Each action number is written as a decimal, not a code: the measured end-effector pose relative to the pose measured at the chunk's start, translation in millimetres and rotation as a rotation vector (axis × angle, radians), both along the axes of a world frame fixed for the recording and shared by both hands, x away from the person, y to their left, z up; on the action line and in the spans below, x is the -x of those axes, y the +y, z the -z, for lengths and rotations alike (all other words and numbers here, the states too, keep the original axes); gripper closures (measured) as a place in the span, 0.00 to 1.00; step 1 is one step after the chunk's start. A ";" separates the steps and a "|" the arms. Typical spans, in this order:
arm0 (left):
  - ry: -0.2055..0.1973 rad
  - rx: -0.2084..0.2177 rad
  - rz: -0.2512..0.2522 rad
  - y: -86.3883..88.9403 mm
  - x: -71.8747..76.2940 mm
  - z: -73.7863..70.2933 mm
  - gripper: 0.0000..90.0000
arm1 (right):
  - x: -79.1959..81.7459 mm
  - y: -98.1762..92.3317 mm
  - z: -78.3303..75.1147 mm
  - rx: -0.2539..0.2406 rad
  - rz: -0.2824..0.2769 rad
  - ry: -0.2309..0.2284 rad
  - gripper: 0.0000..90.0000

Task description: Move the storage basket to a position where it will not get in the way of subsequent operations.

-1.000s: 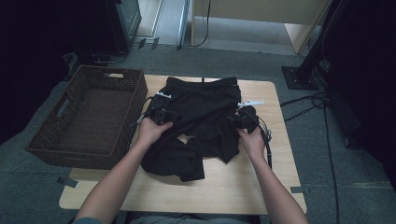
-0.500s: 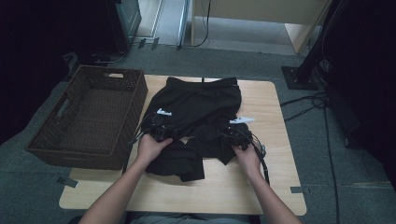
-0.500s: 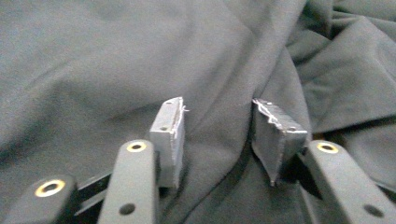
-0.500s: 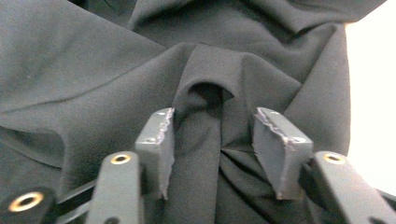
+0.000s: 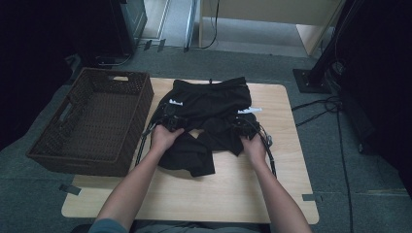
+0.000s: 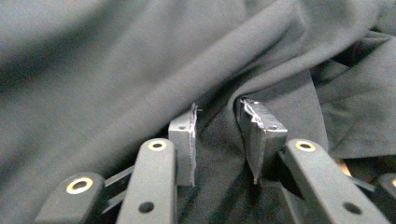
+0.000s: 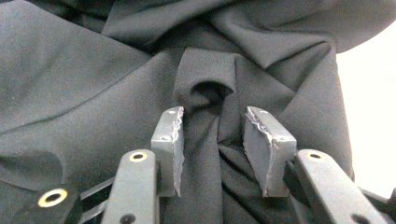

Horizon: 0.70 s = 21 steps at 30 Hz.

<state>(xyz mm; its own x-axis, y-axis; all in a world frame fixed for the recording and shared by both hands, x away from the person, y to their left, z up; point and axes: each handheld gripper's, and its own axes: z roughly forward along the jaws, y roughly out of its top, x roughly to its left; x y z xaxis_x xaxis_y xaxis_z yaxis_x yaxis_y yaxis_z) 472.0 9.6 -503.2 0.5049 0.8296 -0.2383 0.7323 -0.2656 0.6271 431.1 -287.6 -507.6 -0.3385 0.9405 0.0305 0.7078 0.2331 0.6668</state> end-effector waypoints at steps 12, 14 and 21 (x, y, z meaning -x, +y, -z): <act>0.061 0.048 -0.042 12.8 -21.1 -21.0 0.61 | -28.6 -4.6 -27.0 -0.072 0.069 0.022 0.64; 0.047 0.047 -0.022 13.8 -11.1 -29.1 0.61 | -23.3 -3.6 -33.3 -0.086 0.065 0.005 0.62; 0.028 0.036 0.081 8.3 31.3 -38.9 0.56 | 16.8 22.1 -42.9 -0.085 -0.066 -0.015 0.70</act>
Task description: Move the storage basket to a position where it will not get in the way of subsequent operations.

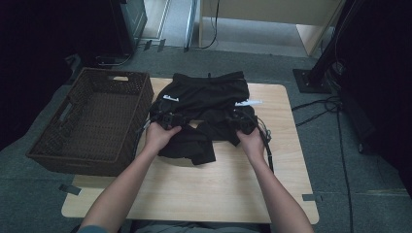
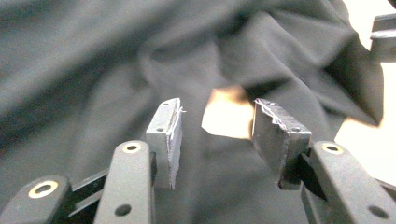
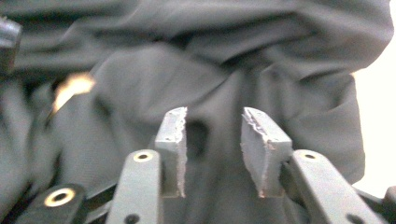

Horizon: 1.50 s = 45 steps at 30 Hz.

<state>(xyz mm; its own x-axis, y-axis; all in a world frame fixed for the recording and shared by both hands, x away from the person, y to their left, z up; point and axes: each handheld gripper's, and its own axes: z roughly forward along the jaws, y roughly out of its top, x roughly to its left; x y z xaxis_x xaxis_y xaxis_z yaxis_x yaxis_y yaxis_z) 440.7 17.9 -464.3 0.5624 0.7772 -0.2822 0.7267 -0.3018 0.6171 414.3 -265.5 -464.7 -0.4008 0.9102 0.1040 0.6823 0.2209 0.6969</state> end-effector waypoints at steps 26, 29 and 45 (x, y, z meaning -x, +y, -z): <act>0.010 -0.014 0.029 16.7 40.0 35.0 0.52 | 51.3 -26.1 38.0 -0.013 -0.122 0.093 0.96; -0.001 -0.032 0.028 19.9 44.5 34.7 0.52 | 76.0 -44.1 36.7 -0.002 -0.115 0.102 0.96; 0.012 0.096 0.066 26.5 60.7 14.2 0.51 | 97.0 -58.4 17.8 -0.125 -0.069 -0.024 0.81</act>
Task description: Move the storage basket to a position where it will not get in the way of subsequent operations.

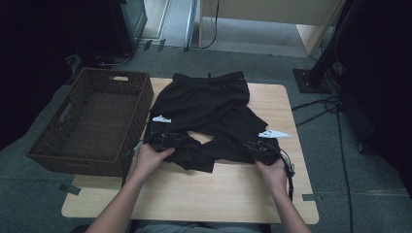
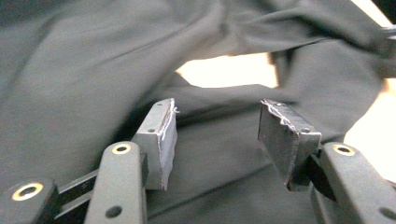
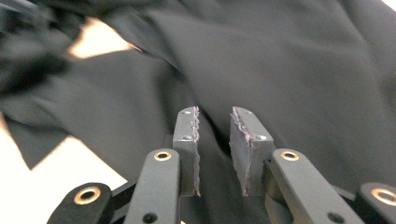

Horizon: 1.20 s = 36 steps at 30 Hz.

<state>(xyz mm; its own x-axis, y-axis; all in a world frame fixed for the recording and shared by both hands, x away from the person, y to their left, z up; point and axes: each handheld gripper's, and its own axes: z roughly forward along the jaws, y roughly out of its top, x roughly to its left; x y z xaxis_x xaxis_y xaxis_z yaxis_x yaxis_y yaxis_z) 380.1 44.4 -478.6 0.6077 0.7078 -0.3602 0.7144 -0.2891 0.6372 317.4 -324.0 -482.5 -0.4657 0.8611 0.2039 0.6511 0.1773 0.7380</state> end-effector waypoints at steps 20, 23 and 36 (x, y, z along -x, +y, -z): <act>-0.007 -0.033 0.048 -12.5 10.7 -0.3 0.50 | 16.3 60.0 28.4 0.075 -0.148 0.059 0.84; -0.018 -0.019 0.063 -18.8 15.0 -4.7 0.50 | 28.1 60.4 27.8 0.072 -0.163 0.071 0.84; -0.019 -0.060 0.084 -24.9 13.8 0.3 0.49 | 47.9 19.7 0.6 0.048 -0.054 0.000 0.61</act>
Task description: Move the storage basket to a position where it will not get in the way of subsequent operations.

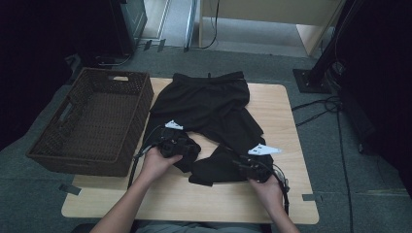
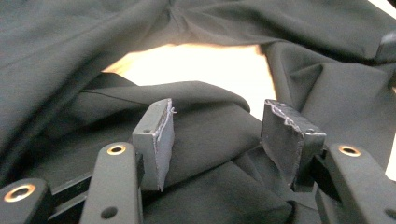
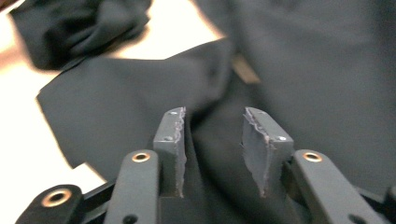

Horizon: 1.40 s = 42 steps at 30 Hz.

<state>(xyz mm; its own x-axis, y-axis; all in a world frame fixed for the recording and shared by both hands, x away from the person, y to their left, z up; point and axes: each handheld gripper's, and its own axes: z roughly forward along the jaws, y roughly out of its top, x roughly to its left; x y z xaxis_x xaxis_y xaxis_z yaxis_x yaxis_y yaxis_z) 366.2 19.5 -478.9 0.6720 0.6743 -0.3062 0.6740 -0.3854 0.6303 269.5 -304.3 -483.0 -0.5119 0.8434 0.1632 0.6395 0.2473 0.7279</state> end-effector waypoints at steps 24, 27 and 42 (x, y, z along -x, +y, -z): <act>0.052 -0.007 -0.061 15.7 -9.5 9.8 0.49 | -64.0 3.9 -32.3 -0.024 0.043 0.005 0.96; 0.053 -0.003 -0.062 15.8 -9.7 10.4 0.49 | -81.7 24.8 -44.3 -0.032 0.006 0.001 0.95; 0.061 0.016 -0.084 26.8 -12.7 12.6 0.45 | -152.4 98.8 -17.5 0.028 -0.048 0.087 0.60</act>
